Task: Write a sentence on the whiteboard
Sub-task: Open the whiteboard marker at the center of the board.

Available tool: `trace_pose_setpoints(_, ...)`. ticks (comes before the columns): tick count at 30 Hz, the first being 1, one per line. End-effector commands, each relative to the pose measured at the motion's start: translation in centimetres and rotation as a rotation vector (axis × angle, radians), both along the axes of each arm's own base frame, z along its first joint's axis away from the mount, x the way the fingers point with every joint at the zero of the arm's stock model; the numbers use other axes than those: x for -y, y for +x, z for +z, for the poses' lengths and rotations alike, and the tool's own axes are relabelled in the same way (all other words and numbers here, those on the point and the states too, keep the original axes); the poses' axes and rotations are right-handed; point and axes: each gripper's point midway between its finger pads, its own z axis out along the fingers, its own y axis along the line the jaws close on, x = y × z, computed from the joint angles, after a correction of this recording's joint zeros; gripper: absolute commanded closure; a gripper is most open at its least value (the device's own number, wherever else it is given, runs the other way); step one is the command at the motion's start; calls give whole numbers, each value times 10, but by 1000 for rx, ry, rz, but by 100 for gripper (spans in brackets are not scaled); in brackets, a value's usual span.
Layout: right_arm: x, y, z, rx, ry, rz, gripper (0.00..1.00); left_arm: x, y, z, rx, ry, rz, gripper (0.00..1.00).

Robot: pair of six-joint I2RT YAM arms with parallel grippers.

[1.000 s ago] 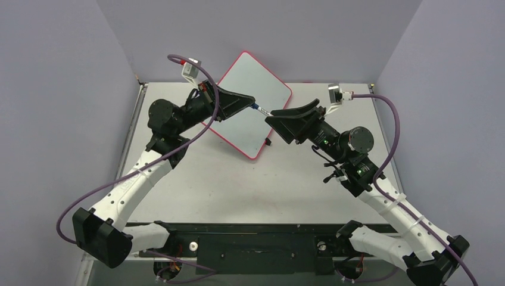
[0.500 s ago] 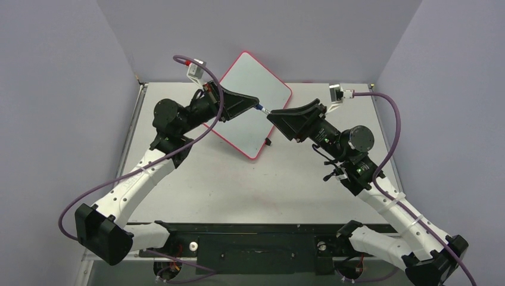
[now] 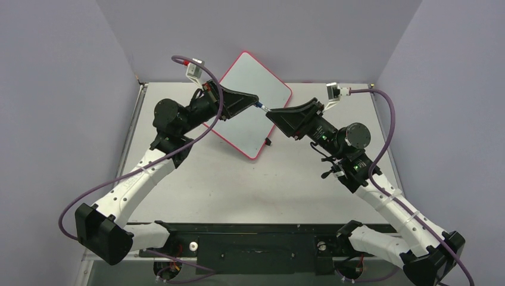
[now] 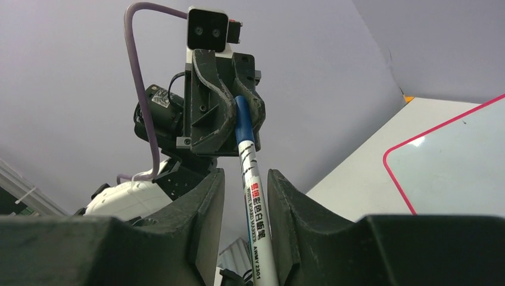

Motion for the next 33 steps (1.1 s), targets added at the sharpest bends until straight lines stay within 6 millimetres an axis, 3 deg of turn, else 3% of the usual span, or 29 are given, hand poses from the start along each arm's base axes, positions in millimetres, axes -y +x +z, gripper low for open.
trace_pose_setpoints(1,3,-8,30,81,65,21,72,3,-10,6,55,-7,-9,100)
trace_pose_setpoints(7,4,-7,30,80,69,18,77,4,-10,2,50,1,-7,100)
trace_pose_setpoints(12,3,-8,30,79,70,23,100,5,-7,-2,44,6,-1,100)
trace_pose_setpoints(27,7,1,15,42,49,-20,100,2,-1,-6,48,34,43,100)
trace_pose_setpoints(33,8,4,8,29,40,-29,100,-27,12,2,23,-12,114,100)
